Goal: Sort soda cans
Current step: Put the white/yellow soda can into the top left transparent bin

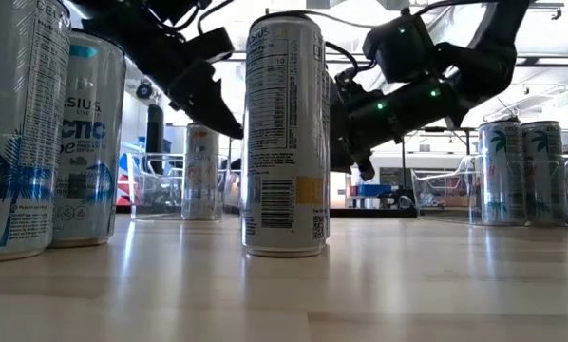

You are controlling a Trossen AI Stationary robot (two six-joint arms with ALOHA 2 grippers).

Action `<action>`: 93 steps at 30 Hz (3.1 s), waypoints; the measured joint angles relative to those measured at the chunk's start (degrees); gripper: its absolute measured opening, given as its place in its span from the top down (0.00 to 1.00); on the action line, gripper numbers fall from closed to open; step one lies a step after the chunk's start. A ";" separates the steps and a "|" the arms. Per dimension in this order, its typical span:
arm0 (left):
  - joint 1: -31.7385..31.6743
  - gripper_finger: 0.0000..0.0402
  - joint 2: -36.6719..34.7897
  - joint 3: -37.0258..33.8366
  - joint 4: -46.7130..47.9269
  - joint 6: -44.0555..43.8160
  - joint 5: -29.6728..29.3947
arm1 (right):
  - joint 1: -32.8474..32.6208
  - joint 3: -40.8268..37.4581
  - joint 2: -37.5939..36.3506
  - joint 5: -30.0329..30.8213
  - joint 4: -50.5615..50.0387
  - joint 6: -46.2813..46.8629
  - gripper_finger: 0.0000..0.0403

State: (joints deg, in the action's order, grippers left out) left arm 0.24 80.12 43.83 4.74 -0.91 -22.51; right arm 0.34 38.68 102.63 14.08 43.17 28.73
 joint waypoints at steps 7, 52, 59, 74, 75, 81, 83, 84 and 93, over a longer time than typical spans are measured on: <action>0.48 0.20 -5.46 0.02 5.81 0.06 0.25 | -1.80 -0.03 -1.01 -1.83 -5.96 0.19 0.57; -1.36 0.40 0.49 2.83 -15.12 5.29 9.76 | -9.50 -0.07 -13.77 13.43 -28.71 -0.26 0.57; 0.43 0.40 -15.04 4.67 -6.34 15.31 -5.65 | -9.51 -0.07 -13.76 14.22 -28.70 -0.27 0.57; -18.71 0.40 -28.17 4.55 10.13 17.62 -7.64 | -9.46 -0.07 -13.75 14.87 -27.42 -0.68 0.57; -20.01 0.40 -27.75 4.54 11.32 16.10 -6.49 | -9.46 -0.07 -13.75 14.87 -27.40 -0.68 0.57; -23.99 0.40 -27.37 -0.70 11.83 6.63 -2.54 | -9.46 -0.07 -13.75 14.87 -27.42 -0.70 0.57; -24.52 0.40 -27.49 -3.48 12.21 4.20 -2.32 | -9.46 -0.07 -13.75 14.87 -27.42 -0.70 0.57; -24.70 0.40 -27.52 -4.74 11.92 3.23 -1.72 | -9.46 -0.07 -13.75 14.87 -27.42 -0.70 0.57; -23.33 0.40 -27.59 -9.57 10.51 -3.52 0.58 | -9.46 -0.07 -13.75 14.87 -27.43 -0.48 0.57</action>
State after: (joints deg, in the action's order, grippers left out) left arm -23.09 52.53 34.26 15.26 -4.43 -21.93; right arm -9.13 38.61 88.88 28.95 15.74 28.25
